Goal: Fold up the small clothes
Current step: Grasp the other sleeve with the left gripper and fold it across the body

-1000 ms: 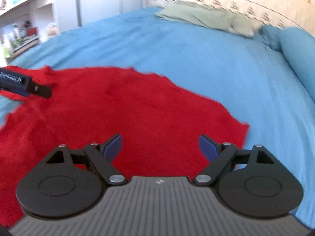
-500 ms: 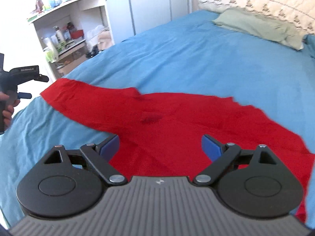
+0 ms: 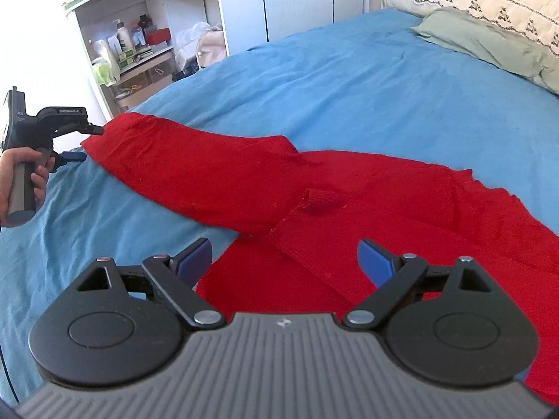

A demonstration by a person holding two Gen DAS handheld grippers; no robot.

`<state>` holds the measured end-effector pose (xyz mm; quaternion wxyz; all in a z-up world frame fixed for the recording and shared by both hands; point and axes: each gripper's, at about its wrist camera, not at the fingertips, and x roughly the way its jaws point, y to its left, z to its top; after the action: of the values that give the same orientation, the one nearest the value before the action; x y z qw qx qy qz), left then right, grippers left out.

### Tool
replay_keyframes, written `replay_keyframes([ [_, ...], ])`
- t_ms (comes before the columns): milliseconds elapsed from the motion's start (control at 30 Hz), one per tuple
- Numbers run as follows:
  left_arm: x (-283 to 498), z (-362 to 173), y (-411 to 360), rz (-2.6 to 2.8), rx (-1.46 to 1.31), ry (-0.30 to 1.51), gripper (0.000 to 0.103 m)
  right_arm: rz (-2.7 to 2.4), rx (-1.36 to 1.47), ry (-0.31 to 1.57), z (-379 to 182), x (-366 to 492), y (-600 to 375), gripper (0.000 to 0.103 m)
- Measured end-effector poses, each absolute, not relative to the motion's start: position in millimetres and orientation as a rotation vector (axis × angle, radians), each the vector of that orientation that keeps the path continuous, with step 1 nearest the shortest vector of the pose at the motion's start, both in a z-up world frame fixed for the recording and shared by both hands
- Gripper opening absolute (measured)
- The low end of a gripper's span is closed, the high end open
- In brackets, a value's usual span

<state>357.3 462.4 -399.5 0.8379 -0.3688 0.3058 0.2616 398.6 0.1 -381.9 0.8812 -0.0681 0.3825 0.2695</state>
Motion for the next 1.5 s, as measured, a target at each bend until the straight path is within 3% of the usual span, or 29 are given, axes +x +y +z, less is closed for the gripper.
replay_keyframes([
  [133, 369.0, -401.9, 468.8, 0.563, -0.747, 0.646, 0.067, 0.566, -0.128, 0.808, -386.0, 402.3, 1.3, 0.103],
  [200, 373.5, -403.0, 472.7, 0.581, -0.74, 0.642, 0.062, 0.563, -0.129, 0.811, -387.4, 404.5, 3.0, 0.103],
  [300, 376.0, -404.1, 478.2, 0.619, -0.74, 0.64, 0.044, 0.555, -0.118, 0.806, -387.3, 407.0, 3.9, 0.103],
  [433, 374.4, -402.6, 481.4, 0.618, -0.766, 0.624, 0.012, 0.542, -0.094, 0.802, -387.6, 409.1, 2.9, 0.103],
  [533, 376.7, -389.3, 472.3, 0.608, -0.707, 0.611, 0.006, 0.536, -0.085, 0.804, -388.8, 409.7, 1.7, 0.103],
  [800, 396.1, -320.0, 397.7, 0.367, -0.583, 0.482, 0.005, 0.478, -0.062, 0.782, -377.5, 406.5, -26.1, 0.103],
  [1067, 437.0, -268.6, 213.5, -0.135, -0.427, 0.441, 0.005, 0.329, -0.042, 0.75, -356.9, 407.6, -84.6, 0.103],
  [1267, 444.3, -310.0, 55.8, -0.425, -0.254, 0.564, 0.004, 0.108, -0.096, 0.765, -359.0, 407.1, -139.2, 0.103],
  [1500, 441.6, -391.5, -22.2, -0.465, -0.208, 0.752, 0.004, -0.007, -0.049, 0.835, -387.2, 405.7, -211.5, 0.103],
])
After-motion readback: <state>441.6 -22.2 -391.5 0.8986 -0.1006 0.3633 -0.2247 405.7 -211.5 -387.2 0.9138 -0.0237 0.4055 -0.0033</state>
